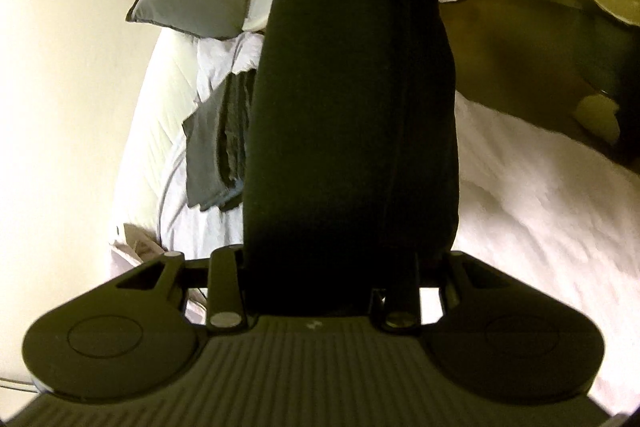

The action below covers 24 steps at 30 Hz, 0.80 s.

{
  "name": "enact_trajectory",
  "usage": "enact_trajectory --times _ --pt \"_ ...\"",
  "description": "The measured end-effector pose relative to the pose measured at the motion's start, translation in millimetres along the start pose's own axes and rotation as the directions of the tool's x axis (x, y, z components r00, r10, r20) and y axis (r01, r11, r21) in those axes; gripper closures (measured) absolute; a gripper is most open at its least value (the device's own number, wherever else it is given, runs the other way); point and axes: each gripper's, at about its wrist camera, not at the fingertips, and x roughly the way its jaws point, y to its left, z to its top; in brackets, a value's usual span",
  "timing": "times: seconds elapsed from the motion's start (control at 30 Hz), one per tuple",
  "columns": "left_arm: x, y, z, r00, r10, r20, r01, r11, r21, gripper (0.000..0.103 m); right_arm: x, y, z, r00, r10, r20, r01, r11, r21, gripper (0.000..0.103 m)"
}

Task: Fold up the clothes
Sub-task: 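Lift the black jacket high above the bed with both grippers, then carry the hanging black jacket toward the folded clothes stack with both grippers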

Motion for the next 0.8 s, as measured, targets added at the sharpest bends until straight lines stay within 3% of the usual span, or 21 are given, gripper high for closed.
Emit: enact_trajectory --times 0.17,0.37,0.8 --pt "22 25 47 1.000 0.007 -0.013 -0.007 1.000 -0.001 0.069 11 -47 -41 1.000 0.007 0.010 -0.007 1.000 0.001 0.067" --pt "43 53 81 1.000 0.010 -0.015 -0.010 1.000 -0.006 0.069 22 -93 -76 1.000 0.008 0.016 -0.008 1.000 0.005 0.067" --pt "116 123 83 0.999 0.035 0.007 -0.035 0.999 -0.022 0.069 89 -179 -83 1.000 0.011 0.008 -0.011 1.000 -0.015 0.067"
